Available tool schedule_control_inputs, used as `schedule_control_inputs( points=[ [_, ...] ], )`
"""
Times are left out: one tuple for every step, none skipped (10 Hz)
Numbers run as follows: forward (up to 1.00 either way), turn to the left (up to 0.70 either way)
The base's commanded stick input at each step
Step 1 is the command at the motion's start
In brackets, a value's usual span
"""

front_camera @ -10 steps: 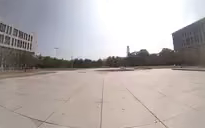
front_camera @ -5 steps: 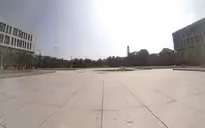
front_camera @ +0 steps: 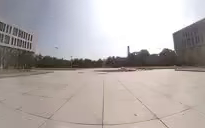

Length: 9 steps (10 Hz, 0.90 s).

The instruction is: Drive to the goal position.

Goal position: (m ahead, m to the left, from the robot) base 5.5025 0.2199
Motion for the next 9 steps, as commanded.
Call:
schedule_control_inputs(
  points=[
    [0.66, 0.0],
    [0.65, 0.0],
    [0.64, 0.0],
    [0.63, 0.0],
    [0.61, 0.0],
    [0.6, 0.0],
    [0.61, 0.0],
    [0.61, 0.0],
    [0.6, 0.0]
  ],
)
